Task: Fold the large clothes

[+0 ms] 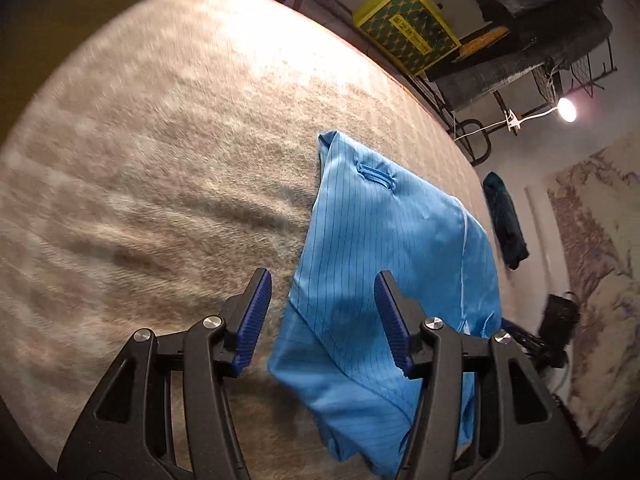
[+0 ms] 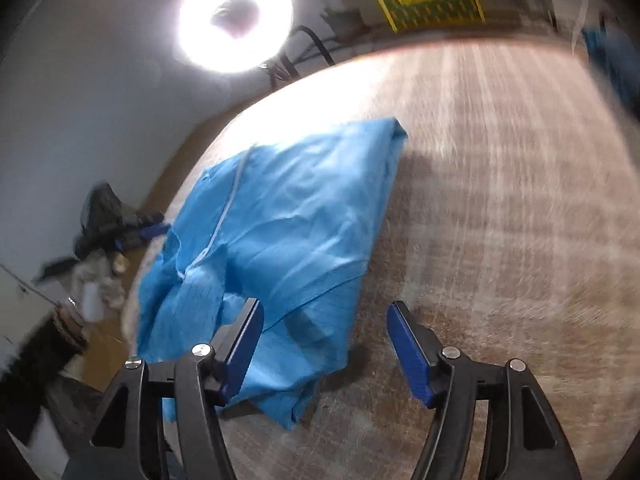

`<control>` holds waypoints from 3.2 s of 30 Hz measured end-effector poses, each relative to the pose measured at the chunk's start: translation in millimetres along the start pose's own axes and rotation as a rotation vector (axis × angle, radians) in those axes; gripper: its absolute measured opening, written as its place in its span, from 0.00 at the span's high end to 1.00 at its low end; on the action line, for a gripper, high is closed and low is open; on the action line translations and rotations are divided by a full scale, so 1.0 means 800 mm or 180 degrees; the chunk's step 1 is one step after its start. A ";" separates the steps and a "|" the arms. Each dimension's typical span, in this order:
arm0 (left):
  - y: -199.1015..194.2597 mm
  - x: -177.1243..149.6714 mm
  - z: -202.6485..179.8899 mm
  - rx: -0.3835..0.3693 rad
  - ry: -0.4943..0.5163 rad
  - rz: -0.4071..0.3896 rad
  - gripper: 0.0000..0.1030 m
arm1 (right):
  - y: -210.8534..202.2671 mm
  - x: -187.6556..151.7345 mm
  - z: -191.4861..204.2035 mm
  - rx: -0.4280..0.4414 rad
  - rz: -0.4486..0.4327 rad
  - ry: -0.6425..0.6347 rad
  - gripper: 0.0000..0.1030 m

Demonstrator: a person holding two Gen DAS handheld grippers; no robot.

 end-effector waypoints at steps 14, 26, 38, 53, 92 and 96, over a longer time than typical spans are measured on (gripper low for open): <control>0.040 0.019 -0.013 -0.0667 -0.0138 0.0271 0.44 | 0.051 0.029 -0.024 0.1149 0.0136 0.0653 0.70; 0.070 0.027 -0.044 -0.0532 0.0007 0.0266 0.71 | 0.059 0.035 -0.011 0.1257 0.0075 0.0751 0.79; 0.039 0.009 -0.109 -0.0073 0.0679 -0.0055 0.90 | 0.014 0.032 0.019 0.0328 0.0039 0.0020 0.95; 0.038 -0.028 -0.238 -0.0232 0.1133 -0.0073 0.93 | -0.090 0.022 0.015 -0.0165 -0.0214 -0.0296 0.96; 0.354 0.006 -0.742 -0.1193 0.1930 -0.0077 0.95 | -0.476 0.168 -0.317 -0.1897 -0.1086 -0.0335 0.97; 0.390 0.029 -0.786 -0.1214 0.2009 -0.0180 0.95 | -0.505 0.206 -0.357 -0.2082 -0.1220 -0.0336 0.97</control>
Point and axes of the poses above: each gripper's, at about its wrist camera, not at the fingertips, and y roughly the way its jaws point, z to its left, x to its top, the point moved 8 cm from there along y, roughly the way its jaws point, and after that the axes turned 1 degree about -y, right-handed, at the moved point
